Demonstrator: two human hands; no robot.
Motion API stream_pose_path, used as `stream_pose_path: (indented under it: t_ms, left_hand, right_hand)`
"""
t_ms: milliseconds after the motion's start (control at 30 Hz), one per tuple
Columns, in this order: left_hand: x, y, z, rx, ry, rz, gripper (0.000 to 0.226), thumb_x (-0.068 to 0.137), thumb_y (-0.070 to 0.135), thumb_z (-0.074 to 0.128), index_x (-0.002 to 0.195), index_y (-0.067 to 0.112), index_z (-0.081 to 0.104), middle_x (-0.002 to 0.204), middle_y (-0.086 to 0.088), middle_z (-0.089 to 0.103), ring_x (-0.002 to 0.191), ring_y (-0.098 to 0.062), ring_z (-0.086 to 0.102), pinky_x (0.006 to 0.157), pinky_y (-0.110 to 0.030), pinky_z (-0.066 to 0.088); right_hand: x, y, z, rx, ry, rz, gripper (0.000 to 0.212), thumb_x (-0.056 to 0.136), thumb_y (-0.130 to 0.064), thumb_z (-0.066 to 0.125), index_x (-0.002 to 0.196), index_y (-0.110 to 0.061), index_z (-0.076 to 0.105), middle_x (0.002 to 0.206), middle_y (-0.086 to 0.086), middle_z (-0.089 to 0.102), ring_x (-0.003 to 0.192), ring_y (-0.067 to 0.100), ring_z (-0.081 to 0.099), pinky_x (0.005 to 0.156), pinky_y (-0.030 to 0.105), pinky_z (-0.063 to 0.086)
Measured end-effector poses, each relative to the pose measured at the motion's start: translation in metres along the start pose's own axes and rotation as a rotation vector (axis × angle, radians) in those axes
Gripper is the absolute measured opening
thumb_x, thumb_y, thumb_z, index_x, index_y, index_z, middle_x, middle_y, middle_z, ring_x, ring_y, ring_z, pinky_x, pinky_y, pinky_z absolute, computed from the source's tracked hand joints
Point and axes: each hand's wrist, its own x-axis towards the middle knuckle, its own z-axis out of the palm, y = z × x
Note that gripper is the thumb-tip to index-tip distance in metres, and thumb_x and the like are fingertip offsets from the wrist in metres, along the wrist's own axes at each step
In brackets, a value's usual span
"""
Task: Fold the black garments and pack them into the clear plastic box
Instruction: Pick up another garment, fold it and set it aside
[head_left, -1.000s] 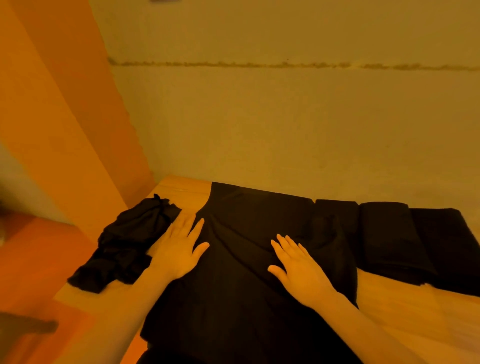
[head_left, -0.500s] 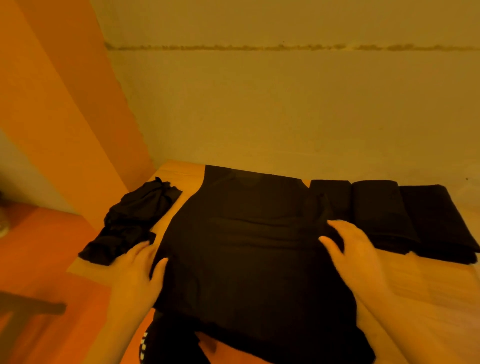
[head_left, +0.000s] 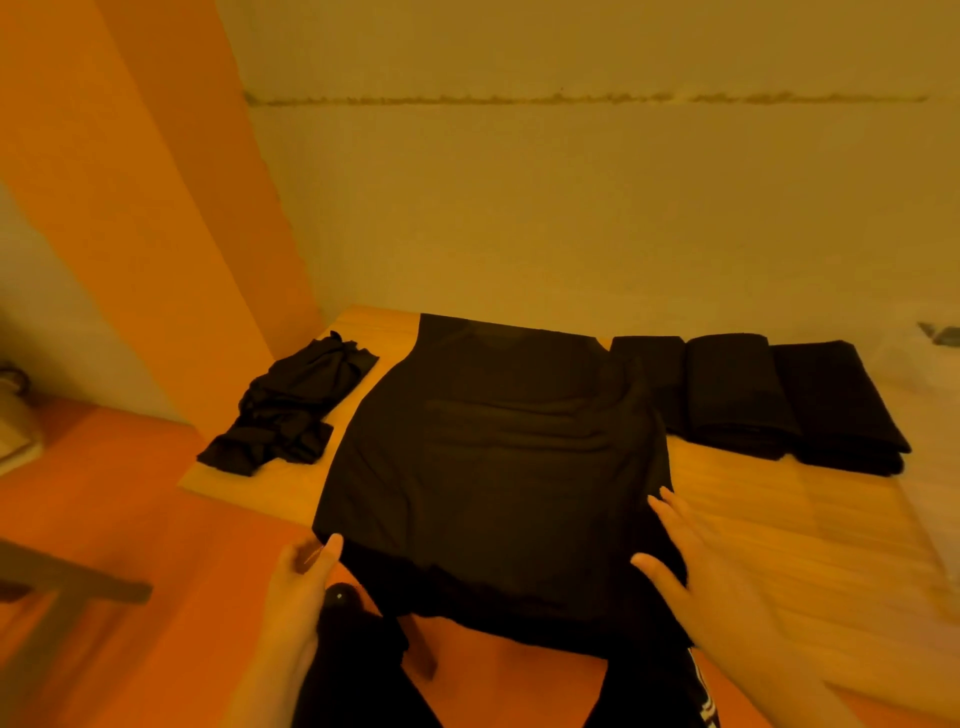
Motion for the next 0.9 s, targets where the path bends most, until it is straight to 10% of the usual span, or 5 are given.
stream_pose_path:
  t_ms: [100, 200, 533, 667, 900]
  left_hand:
    - [-0.007, -0.012, 0.003, -0.010, 0.051, 0.041, 0.046, 0.090, 0.020, 0.059, 0.130, 0.004, 0.044, 0.129, -0.008, 0.048, 0.121, -0.025, 0.045, 0.096, -0.037, 0.036]
    - [-0.010, -0.025, 0.010, 0.024, 0.072, 0.078, 0.048, 0.088, 0.024, 0.062, 0.130, 0.006, 0.045, 0.135, -0.009, 0.048, 0.125, -0.027, 0.043, 0.099, -0.038, 0.034]
    - [-0.008, -0.034, 0.017, -0.074, -0.078, 0.102, 0.033, 0.091, 0.028, 0.057, 0.119, 0.010, 0.057, 0.117, -0.005, 0.059, 0.118, -0.028, 0.052, 0.096, -0.039, 0.040]
    - [-0.011, -0.029, 0.010, -0.147, -0.190, 0.053, 0.020, 0.092, 0.019, 0.055, 0.111, 0.015, 0.059, 0.106, 0.003, 0.062, 0.113, -0.024, 0.053, 0.098, -0.042, 0.040]
    - [-0.012, -0.023, -0.025, -0.106, -0.324, -0.134, 0.017, 0.091, 0.007, 0.052, 0.107, 0.003, 0.058, 0.104, -0.013, 0.062, 0.096, -0.030, 0.059, 0.085, -0.044, 0.046]
  right_hand:
    - [-0.037, 0.001, 0.000, 0.374, 0.233, 0.138, 0.022, 0.080, -0.049, 0.054, 0.093, -0.033, 0.060, 0.097, -0.010, 0.065, 0.086, 0.011, 0.063, 0.073, 0.018, 0.050]
    - [-0.061, 0.006, 0.008, 0.499, 0.265, 0.238, 0.028, 0.074, -0.046, 0.057, 0.068, -0.019, 0.065, 0.063, -0.001, 0.063, 0.063, 0.014, 0.061, 0.060, 0.006, 0.044]
    - [-0.083, 0.002, 0.028, 0.498, 0.215, 0.623, 0.027, 0.082, -0.033, 0.066, 0.068, -0.010, 0.064, 0.064, 0.004, 0.062, 0.063, 0.018, 0.057, 0.068, 0.035, 0.050]
    - [-0.076, 0.000, 0.034, 1.322, -0.005, 0.949, 0.051, 0.084, -0.039, 0.060, 0.125, -0.008, 0.052, 0.113, 0.012, 0.059, 0.101, 0.025, 0.055, 0.090, 0.040, 0.044]
    - [-0.063, -0.012, 0.031, 1.444, -0.052, 0.917, 0.028, 0.082, -0.035, 0.063, 0.097, -0.012, 0.062, 0.093, 0.010, 0.067, 0.087, 0.023, 0.061, 0.068, 0.032, 0.046]
